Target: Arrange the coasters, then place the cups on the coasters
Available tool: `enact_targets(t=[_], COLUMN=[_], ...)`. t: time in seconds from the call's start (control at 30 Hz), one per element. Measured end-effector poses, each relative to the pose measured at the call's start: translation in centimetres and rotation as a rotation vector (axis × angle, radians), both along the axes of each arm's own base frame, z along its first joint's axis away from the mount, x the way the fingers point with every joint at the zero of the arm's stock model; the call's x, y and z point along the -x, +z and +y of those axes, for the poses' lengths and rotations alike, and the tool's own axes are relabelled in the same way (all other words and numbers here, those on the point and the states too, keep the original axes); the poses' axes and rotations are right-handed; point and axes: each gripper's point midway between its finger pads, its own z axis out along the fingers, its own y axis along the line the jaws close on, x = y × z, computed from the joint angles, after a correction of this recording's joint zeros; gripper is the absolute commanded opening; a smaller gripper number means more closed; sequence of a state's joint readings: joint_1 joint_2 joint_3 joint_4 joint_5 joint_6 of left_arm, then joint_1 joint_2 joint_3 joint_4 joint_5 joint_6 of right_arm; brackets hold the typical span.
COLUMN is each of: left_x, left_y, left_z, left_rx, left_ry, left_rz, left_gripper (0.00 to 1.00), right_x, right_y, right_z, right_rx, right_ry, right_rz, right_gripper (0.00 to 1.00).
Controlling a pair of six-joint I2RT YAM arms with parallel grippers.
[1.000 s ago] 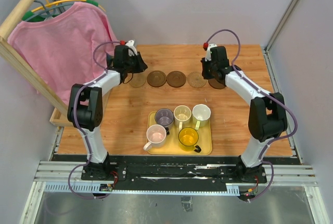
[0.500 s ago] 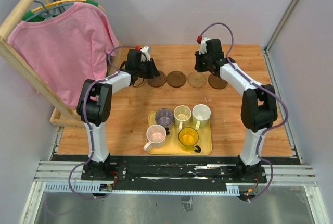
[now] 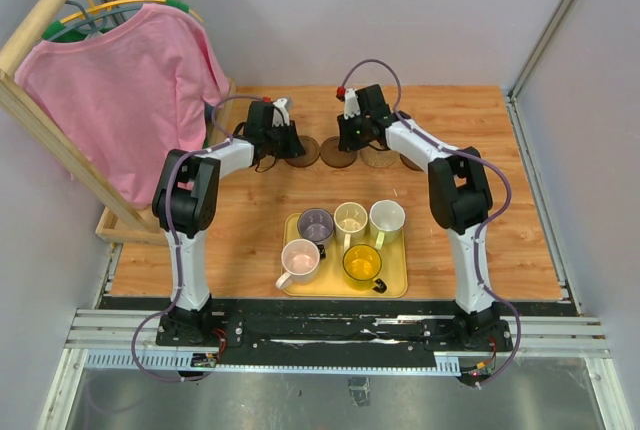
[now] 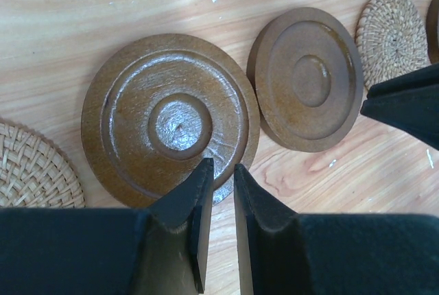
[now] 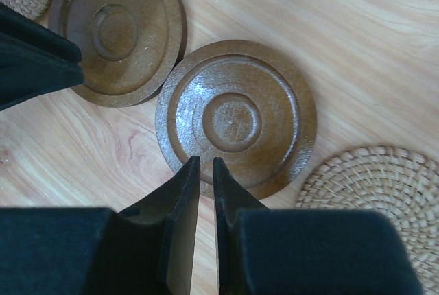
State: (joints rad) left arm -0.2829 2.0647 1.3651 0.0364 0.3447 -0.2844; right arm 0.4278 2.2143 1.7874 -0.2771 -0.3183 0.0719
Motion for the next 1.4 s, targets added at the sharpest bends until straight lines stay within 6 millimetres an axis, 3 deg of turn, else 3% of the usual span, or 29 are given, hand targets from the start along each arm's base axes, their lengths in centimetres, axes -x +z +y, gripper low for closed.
enact_targets(t=[0.63,1.13,1.4], left_x=[0.4,0.3,0.3], left_y=[-2.1,-2.3,-2.3], left_z=[1.3,1.6,1.6], left_rx=[-0.065,-0.081,-0.082], left_ry=[0.045,0.059,0.060], left_rz=[0.053,0.060,0.059], left_gripper=[0.23,0.23,0.23], right_x=[0.9,-1.0,-1.0], right_y=[-2.9,-2.5,-3.6], right_z=[1.0,1.8,1.6], right_rx=[-0.003,-0.014,0.001], right_ry=[0.037,0.033,0.027], right_rz=[0.066,0.031,0.045], right_gripper=[0.15,0.15,0.15])
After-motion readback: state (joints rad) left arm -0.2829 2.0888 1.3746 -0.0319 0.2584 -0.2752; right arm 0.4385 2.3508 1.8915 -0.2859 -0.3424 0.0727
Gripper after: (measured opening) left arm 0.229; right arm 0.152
